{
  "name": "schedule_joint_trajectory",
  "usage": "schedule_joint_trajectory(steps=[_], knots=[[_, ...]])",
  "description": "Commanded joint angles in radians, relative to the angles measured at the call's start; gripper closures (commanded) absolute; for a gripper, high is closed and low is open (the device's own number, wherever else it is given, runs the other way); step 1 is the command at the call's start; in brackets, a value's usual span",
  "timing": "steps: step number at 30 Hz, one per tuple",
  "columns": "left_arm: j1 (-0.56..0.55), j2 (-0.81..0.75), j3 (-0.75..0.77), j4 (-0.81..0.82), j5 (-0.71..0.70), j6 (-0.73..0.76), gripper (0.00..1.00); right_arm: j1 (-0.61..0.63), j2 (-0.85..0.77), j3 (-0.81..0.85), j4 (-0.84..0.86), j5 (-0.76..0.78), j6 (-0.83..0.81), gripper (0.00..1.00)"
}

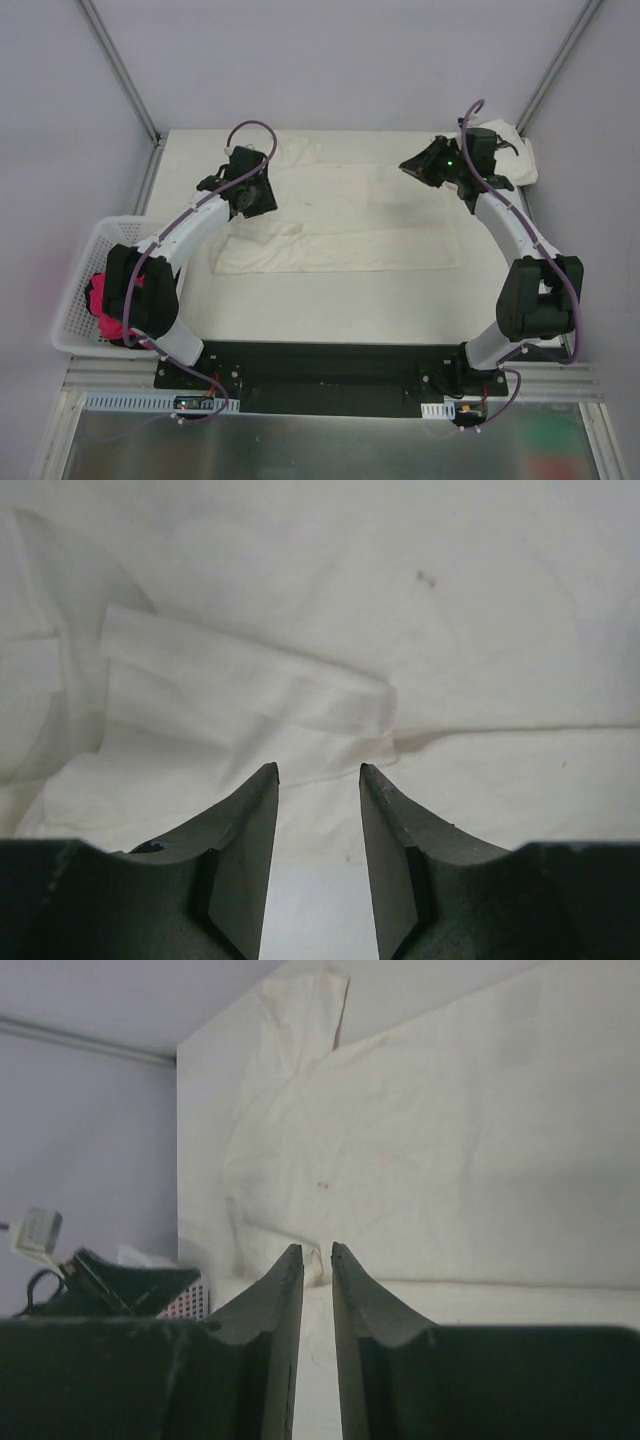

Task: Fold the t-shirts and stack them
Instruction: Fold the flattened tshirt in 1/3 of the way

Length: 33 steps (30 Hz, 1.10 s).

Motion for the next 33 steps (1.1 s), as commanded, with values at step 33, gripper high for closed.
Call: schedule_joint_trajectory(steps=[33], knots=[[-0.057,0.396,0.166,-0.091,-0.038,0.102,0.64,0.027,-0.002,0.008,-0.022,0.004,-0.023,0.77]])
